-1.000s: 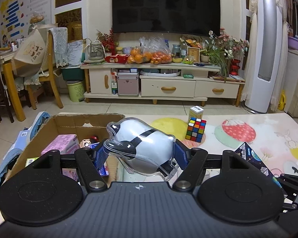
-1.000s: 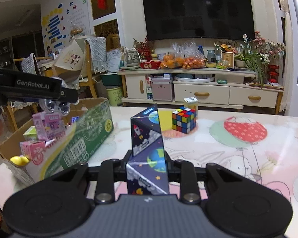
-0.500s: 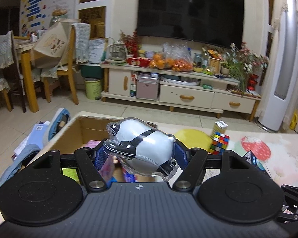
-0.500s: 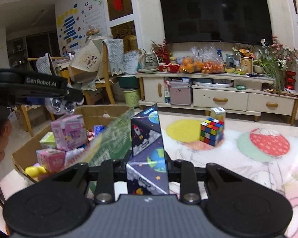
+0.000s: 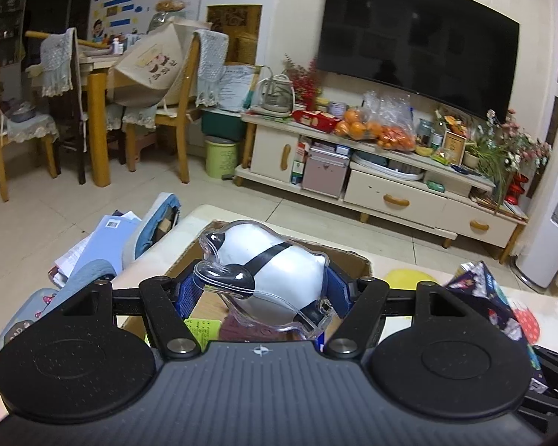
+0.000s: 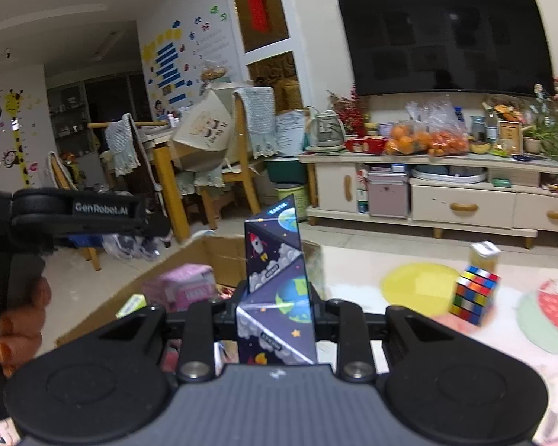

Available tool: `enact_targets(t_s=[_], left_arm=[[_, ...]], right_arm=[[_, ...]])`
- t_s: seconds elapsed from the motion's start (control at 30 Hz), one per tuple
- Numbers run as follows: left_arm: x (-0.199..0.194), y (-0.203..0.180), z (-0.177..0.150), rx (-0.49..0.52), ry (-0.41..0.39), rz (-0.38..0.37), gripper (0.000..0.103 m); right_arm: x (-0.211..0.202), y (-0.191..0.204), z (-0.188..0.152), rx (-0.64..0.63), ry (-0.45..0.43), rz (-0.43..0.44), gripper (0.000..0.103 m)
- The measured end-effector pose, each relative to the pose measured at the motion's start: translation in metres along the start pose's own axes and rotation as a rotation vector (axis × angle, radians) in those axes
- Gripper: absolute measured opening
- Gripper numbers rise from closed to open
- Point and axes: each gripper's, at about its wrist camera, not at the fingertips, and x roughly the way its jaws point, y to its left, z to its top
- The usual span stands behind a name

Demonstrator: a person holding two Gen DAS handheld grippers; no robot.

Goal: Organize rigid objects
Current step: 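Lower the robot toy and star-print cube into the box and open both tools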

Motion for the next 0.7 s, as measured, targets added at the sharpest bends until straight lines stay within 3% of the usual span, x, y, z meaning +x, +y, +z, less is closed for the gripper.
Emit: enact_targets(t_s=[0.37, 0.7], left_arm=[[0.015, -0.004, 0.007, -0.009, -0.004, 0.034, 0.084], [0.025, -0.006, 0.005, 0.028, 0.007, 0.060, 0.084]], right_arm=[[0.055, 0.018, 0.008, 0.023, 0.032, 0.069, 0.027], [0.078, 0.029, -0.003, 0.012, 0.077, 0.090, 0.027]])
